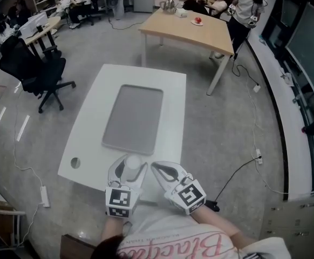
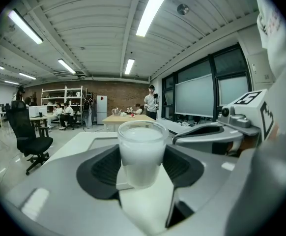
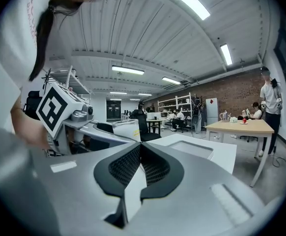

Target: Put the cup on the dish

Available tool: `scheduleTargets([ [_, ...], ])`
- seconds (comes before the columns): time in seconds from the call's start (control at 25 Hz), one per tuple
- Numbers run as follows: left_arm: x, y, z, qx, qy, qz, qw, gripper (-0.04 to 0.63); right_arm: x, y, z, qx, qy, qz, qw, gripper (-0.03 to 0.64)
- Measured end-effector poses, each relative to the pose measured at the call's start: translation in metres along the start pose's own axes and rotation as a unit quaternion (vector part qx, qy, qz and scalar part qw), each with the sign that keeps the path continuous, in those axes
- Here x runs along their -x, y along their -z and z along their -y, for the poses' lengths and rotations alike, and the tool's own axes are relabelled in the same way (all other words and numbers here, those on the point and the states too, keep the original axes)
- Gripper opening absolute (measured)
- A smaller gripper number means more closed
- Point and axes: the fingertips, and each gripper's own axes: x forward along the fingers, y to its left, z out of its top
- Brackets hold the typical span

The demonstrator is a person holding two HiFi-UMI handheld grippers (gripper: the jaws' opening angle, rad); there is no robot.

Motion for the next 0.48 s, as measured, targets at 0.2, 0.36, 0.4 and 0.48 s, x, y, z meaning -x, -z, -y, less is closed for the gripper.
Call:
scheduleTargets([
  [0.2,-0.036,-0.002,-0.022,-0.006,-0.008,-0.006,0.9999,0.258,-0.012,0.009,0.012,-0.002,-0.002,-0.026,1.0,0.002],
  [0.36,-0.067,0.0,-0.039,-0.007,-0.024,-0.016,0.9996,0.258,-0.02,0.017,0.022,-0.014,-0.009,-0.042,0.999,0.002],
  [0.4,-0.075,0.001,-0.043,-0.005,-0.028,-0.018,0.9994,0.258,-0.022,0.021,0.025,-0.022,-0.007,-0.049,0.999,0.002],
  [0.48,-0.088,0.002,-0.048,-0.004,-0.034,-0.019,0.9992,0.258,-0.024,0.025,0.03,-0.035,0.0,-0.058,0.998,0.002],
])
